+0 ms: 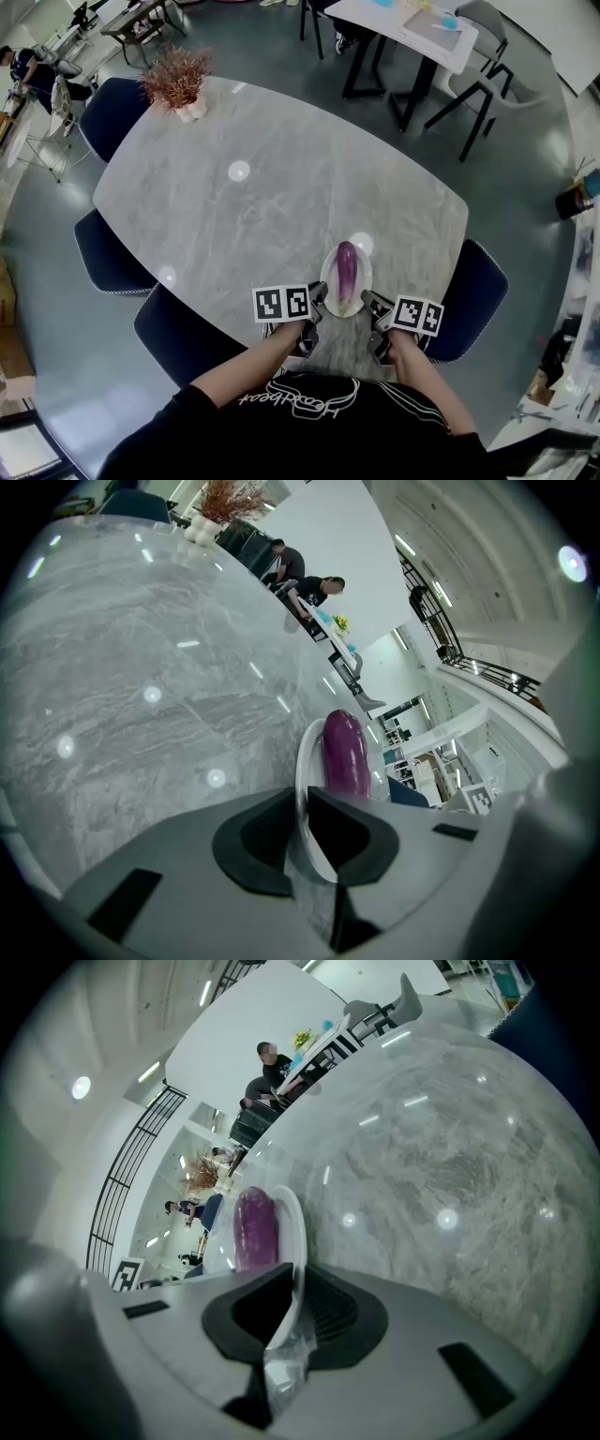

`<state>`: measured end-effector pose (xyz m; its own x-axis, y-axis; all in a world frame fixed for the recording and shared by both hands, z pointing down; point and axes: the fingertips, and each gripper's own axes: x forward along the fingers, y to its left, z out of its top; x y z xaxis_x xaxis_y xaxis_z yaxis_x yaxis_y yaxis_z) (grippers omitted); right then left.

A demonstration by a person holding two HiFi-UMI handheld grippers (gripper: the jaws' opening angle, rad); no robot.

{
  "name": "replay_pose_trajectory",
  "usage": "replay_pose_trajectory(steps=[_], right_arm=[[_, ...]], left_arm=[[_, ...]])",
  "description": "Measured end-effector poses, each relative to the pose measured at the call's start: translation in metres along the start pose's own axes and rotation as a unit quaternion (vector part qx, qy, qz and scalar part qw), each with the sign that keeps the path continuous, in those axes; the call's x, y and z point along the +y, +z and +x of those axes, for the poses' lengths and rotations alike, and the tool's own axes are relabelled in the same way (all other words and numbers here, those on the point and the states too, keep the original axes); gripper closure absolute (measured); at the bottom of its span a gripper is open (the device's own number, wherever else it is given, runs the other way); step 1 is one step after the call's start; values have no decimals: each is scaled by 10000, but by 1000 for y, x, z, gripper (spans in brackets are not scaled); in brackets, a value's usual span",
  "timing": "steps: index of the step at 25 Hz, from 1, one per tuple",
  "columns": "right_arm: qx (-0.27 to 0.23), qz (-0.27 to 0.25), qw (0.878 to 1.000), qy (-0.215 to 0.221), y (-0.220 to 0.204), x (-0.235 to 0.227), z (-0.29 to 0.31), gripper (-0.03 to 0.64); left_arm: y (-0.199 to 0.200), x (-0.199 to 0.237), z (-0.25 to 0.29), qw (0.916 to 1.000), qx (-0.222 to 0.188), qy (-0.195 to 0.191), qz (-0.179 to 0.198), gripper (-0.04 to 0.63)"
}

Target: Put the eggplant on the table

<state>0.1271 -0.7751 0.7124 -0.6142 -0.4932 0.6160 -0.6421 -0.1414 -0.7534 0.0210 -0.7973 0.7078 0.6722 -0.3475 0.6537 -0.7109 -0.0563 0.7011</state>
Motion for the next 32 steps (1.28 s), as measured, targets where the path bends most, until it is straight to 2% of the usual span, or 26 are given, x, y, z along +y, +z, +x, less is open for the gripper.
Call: replay_pose_trajectory(steps=[4,13,16,20,22,25,26,29,32], right_arm=[[30,-118,9997,-193,2,0,-1,594],[-233,-167,9990,-353,1,-4,-22,566],[-488,-270,9983,158,3,14,-35,566],[-719,-567,9924,822,-2,42,-58,568],[-822,-597,9874,1217,-8,57,-73,568],[-1029,-452,9733,2003,-18,88,-100,573],[-1071,-570,9692,2144,-21,96,-109,600],[-1135,-1134,9604,2278,-32,111,-138,611],[-1234,-1383,9494,2535,-45,128,-172,611]], left_arm=[[8,1,-8,9995,-266,168,96,563],[-1,1,-23,9992,-397,-49,12,525],[-8,-3,-34,9993,-373,-30,83,525],[-12,-18,-59,9972,-588,-80,446,526],[-14,-32,-73,9953,-742,-269,568,526],[-19,-59,-95,9890,-1068,-661,785,541],[-22,-68,-103,9867,-1143,-768,864,561],[-37,-98,-123,9806,-1277,-1081,1019,586],[-59,-134,-143,9715,-1351,-1483,1264,586]])
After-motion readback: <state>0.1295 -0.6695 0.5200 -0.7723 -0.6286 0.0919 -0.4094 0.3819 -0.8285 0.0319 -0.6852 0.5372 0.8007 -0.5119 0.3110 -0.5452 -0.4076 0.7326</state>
